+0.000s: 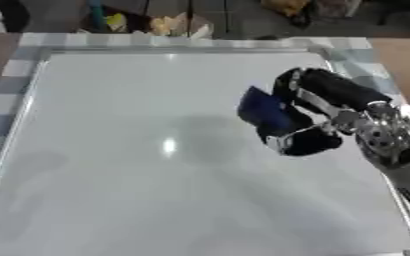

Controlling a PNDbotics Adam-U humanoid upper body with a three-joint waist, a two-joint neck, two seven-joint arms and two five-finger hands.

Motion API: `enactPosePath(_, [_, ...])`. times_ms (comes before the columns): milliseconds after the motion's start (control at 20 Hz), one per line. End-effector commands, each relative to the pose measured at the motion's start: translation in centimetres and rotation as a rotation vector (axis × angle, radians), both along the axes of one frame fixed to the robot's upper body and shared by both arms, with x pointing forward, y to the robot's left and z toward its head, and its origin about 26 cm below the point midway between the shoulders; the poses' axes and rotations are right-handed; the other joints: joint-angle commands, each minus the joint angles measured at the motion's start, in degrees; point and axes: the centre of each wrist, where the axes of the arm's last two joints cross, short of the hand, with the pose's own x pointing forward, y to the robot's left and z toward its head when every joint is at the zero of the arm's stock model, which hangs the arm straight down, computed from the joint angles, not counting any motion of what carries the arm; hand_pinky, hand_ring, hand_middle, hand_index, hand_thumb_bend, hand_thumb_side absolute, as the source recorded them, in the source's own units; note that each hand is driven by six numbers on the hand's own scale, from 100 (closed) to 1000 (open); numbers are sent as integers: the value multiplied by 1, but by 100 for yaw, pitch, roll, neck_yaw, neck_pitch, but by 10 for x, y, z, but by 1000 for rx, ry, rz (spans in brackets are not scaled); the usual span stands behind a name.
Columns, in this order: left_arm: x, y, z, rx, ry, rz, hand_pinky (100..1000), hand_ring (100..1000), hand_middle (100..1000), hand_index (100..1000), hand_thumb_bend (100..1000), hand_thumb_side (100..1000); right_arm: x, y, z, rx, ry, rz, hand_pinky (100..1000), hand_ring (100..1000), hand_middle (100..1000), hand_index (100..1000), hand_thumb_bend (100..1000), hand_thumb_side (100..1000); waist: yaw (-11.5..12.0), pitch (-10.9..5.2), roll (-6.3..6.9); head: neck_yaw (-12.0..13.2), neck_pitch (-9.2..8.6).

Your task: Wipe the whiteboard clean with a brush.

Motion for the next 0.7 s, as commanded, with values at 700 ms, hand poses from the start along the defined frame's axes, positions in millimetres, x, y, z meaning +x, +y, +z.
enactPosePath(700, [-3,-2,6,28,-28,-13,398,581,552,727,134,991,57,-65,19,17,-54,-353,615,751,505,100,100,289,92,23,8,-214,-239])
